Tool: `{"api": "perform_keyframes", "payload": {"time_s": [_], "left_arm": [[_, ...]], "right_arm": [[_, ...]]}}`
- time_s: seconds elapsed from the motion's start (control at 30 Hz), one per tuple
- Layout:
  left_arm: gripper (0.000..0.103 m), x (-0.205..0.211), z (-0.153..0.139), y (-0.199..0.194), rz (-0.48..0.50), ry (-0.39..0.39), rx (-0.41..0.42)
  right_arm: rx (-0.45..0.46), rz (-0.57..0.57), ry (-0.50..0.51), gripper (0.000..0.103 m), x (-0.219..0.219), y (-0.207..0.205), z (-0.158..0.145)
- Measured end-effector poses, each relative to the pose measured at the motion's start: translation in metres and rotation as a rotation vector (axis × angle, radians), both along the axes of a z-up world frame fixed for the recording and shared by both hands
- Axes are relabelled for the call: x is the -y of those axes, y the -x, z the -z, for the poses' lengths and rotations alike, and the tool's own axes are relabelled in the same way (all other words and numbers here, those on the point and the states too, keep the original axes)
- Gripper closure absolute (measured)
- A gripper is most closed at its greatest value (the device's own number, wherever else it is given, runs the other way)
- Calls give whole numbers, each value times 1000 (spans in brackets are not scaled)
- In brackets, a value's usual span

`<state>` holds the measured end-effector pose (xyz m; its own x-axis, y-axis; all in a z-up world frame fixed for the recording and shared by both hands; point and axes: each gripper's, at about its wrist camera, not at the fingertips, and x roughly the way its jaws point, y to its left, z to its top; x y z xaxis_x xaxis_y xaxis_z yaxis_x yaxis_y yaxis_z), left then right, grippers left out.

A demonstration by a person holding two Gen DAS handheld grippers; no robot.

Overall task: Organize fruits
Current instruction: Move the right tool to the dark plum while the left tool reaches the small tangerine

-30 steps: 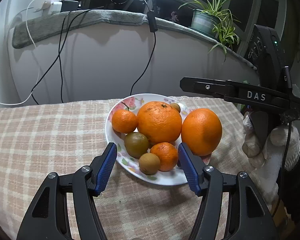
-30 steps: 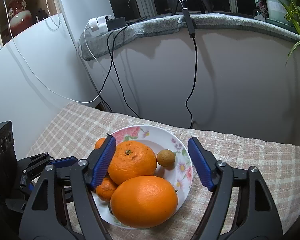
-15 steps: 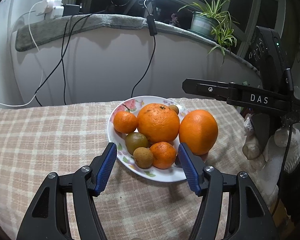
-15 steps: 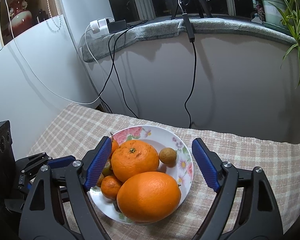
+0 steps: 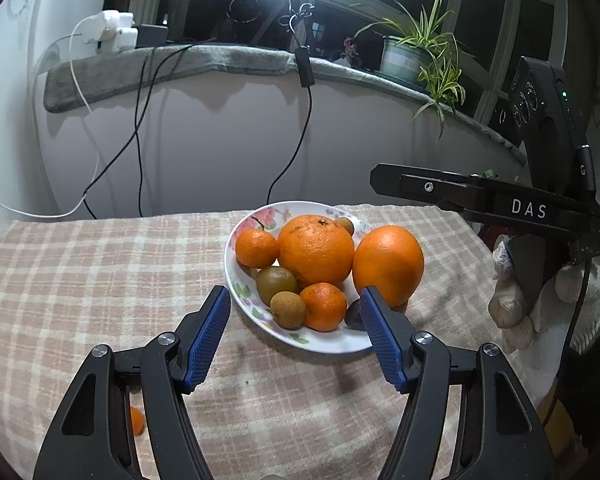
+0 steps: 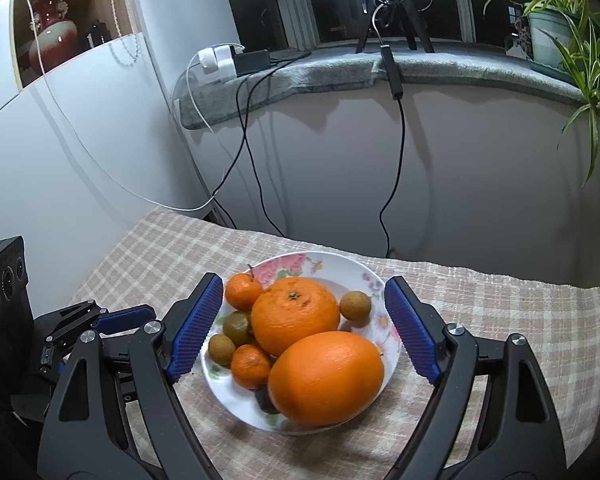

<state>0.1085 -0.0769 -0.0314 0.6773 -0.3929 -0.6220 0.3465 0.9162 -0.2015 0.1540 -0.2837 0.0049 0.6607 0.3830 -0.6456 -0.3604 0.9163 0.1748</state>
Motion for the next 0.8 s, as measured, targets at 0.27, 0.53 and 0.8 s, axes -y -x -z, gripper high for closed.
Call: {"api": "perform_keyframes", "payload": {"time_s": [0.27, 0.53, 0.8], "left_arm": [[36, -6, -9, 15, -12, -4, 23], [36, -17, -17, 28, -32, -2, 41], [36, -39, -16, 38, -80, -1, 40]], "right_arm": [[18, -29, -8, 17, -10, 16, -9], [38, -57, -14, 17, -22, 34, -15], [56, -97, -34, 17, -37, 50, -19]]}}
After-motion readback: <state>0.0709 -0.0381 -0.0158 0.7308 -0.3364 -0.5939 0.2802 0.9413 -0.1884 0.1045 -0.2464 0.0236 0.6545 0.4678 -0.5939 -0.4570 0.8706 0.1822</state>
